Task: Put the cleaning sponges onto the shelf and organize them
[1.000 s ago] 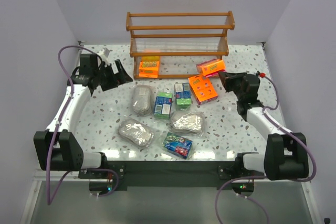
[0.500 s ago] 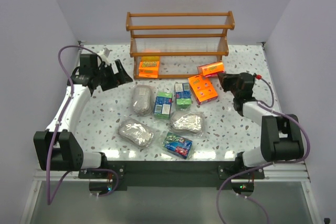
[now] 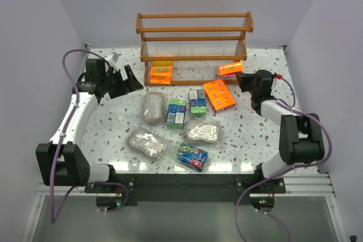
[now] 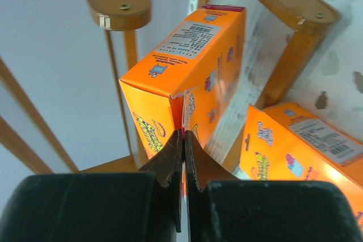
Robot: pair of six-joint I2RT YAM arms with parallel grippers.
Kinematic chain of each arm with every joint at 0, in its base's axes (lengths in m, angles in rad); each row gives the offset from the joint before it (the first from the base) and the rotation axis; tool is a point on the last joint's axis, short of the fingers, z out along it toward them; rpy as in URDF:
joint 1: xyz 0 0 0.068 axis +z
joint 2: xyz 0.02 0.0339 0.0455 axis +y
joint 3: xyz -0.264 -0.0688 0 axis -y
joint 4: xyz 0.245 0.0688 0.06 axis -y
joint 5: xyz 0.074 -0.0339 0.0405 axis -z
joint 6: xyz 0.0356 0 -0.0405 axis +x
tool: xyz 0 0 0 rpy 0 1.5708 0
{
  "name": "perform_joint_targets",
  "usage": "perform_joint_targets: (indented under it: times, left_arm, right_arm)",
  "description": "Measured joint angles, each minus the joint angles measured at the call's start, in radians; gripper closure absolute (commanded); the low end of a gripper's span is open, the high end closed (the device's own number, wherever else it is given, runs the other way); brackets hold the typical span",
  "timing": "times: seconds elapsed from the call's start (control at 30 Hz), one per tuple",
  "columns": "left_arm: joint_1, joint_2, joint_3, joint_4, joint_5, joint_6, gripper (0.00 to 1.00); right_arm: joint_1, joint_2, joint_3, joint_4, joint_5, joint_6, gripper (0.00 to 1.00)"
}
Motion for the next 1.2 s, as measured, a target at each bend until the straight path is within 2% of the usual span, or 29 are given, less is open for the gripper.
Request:
perform_joint_targets:
  times: [0.5, 0.9, 1.2]
  left_arm:
    - [0.000, -0.003, -0.032, 0.002, 0.000, 0.000, 0.03]
    - [0.000, -0.007, -0.043, 0.002, 0.000, 0.000, 0.03]
    - [0.000, -0.018, -0.049, 0.002, -0.001, 0.000, 0.03]
  right_arm:
    - [0.000, 0.008, -0.020, -0.341, 0.027, -0.043, 1.00]
    - [0.016, 0.177, 0.301, -0.550, 0.026, -0.030, 1.00]
    - [0.101, 0.220, 0.361, -0.660, 0.100, 0.037, 1.00]
